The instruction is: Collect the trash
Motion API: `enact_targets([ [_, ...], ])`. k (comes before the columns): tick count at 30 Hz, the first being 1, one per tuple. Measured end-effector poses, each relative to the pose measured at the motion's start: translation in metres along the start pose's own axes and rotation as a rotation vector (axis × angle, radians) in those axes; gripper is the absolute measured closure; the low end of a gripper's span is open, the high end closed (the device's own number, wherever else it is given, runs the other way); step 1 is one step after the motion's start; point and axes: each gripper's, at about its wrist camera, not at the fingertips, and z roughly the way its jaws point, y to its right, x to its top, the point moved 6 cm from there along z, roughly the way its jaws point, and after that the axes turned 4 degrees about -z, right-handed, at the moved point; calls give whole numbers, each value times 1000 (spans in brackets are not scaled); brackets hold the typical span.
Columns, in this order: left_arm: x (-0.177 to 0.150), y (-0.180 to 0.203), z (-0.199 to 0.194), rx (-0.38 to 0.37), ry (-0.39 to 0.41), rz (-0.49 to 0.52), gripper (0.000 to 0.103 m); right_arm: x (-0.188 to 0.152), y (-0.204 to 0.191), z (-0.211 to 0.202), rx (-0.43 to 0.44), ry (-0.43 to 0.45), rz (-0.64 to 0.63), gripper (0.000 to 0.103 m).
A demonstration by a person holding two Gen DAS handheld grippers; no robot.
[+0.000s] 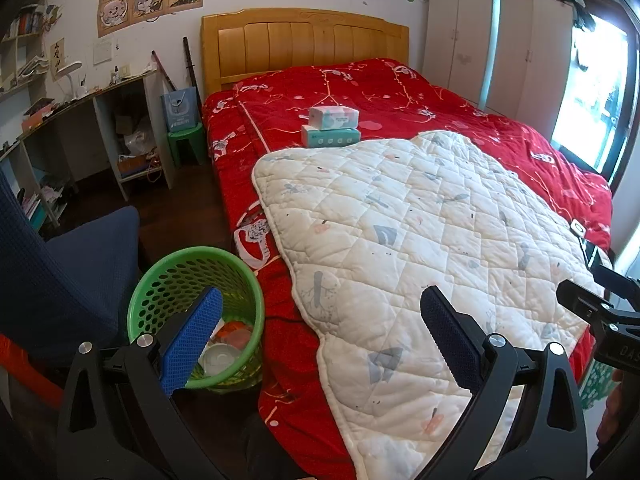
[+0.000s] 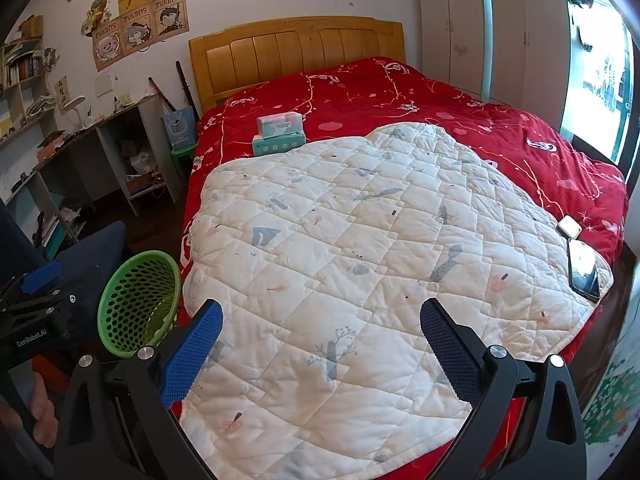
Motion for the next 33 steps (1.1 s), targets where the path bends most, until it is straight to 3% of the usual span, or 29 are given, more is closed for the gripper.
enact_targets([
  [33,2,-3,-1,18,13,-15,5,-1,-7,1,22,15,-1,7],
])
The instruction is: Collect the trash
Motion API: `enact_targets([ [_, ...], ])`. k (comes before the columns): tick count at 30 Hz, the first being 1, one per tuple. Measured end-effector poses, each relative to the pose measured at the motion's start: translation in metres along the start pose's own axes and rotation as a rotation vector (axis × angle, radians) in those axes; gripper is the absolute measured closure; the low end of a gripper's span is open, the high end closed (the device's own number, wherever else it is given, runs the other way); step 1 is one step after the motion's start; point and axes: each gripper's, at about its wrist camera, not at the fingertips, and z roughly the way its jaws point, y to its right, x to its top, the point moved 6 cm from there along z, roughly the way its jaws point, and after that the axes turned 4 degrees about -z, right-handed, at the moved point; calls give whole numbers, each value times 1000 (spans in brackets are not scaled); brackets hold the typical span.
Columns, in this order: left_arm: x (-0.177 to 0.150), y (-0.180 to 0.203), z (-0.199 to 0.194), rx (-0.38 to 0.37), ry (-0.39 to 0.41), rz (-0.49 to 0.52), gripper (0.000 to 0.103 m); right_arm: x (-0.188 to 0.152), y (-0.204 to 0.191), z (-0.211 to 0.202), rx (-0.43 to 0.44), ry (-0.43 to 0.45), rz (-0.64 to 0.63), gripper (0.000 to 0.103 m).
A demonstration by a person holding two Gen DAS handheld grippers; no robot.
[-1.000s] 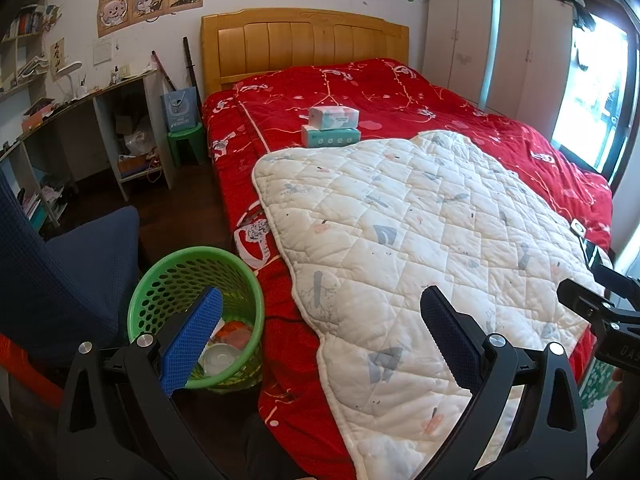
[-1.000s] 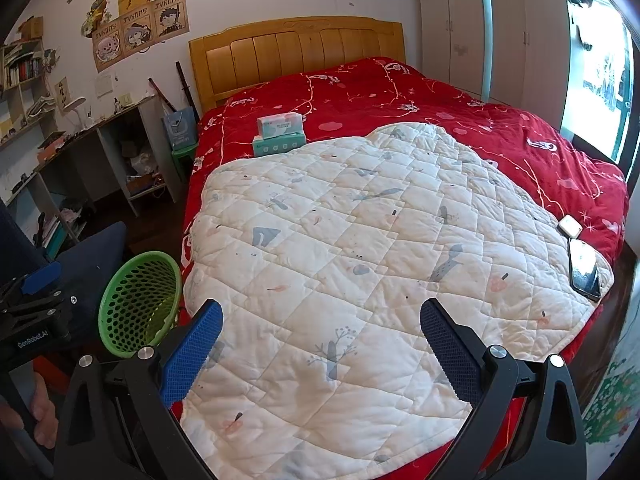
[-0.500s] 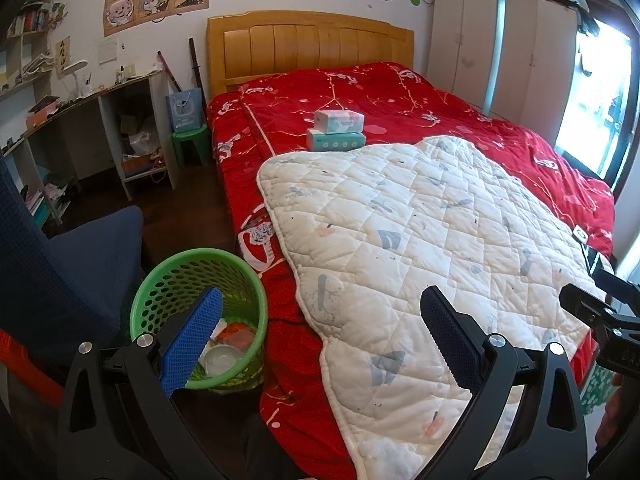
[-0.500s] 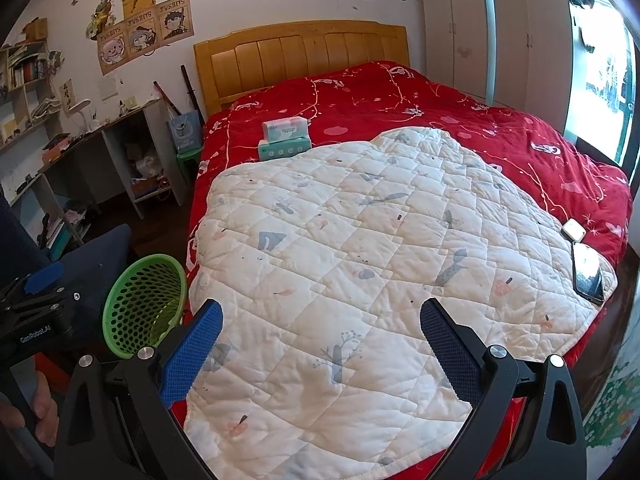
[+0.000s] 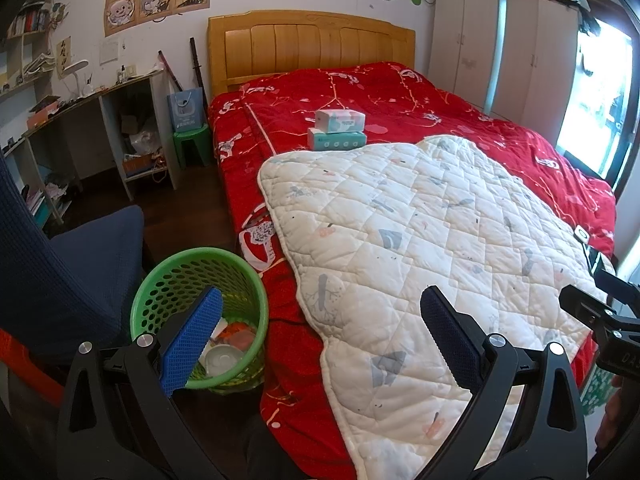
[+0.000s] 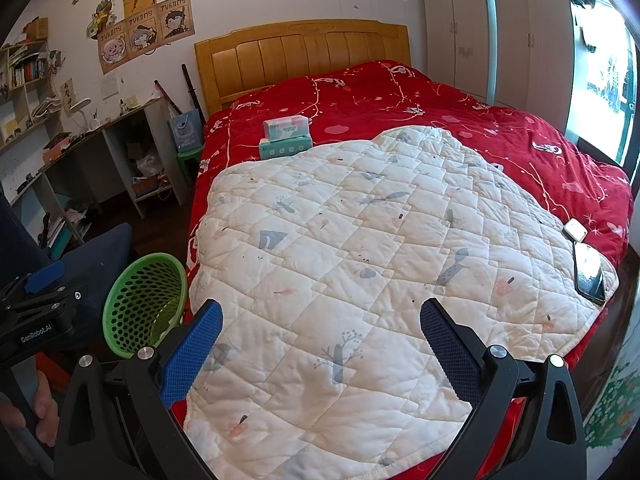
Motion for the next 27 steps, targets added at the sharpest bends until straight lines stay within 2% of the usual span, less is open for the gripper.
enact_targets([
  [17,-3,-2,3,7,-2,-3,5,-1,-2,4,3,-5,0,7],
  [22,-2,-2,1,25,23,14,5,-2,-2,5,2,-4,0,7],
  [27,-2,-2,5,10,3,6,5,-3,-3,7,1,-7,3,7],
])
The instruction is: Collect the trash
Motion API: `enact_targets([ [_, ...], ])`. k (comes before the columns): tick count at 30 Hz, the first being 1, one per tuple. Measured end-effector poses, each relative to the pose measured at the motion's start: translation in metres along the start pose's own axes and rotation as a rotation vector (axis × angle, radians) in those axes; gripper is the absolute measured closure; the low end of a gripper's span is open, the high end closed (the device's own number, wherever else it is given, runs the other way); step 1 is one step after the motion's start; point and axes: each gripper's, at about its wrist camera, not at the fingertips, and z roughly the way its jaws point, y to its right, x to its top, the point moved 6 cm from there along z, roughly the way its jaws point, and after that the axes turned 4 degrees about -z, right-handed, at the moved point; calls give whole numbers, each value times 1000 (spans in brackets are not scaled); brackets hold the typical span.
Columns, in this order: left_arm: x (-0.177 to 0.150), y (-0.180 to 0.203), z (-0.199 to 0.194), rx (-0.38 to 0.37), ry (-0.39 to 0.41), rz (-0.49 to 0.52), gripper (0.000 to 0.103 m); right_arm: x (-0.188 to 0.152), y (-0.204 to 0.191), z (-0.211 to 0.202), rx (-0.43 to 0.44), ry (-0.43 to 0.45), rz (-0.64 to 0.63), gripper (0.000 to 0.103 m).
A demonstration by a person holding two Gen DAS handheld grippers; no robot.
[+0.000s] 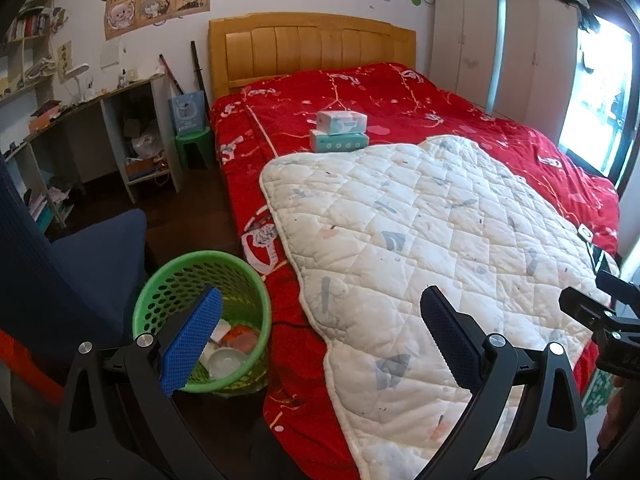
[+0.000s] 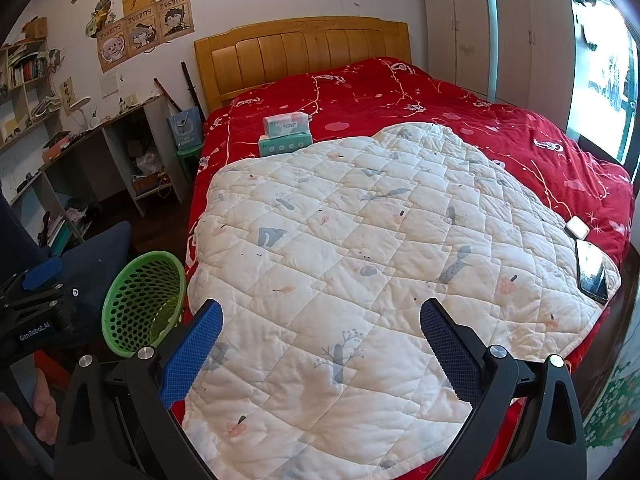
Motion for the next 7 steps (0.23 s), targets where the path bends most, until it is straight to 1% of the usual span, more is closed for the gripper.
enact_targets([
  [7,-2,2,2,0,-6,-1,5,-4,8,5,-9,-11,9,7],
])
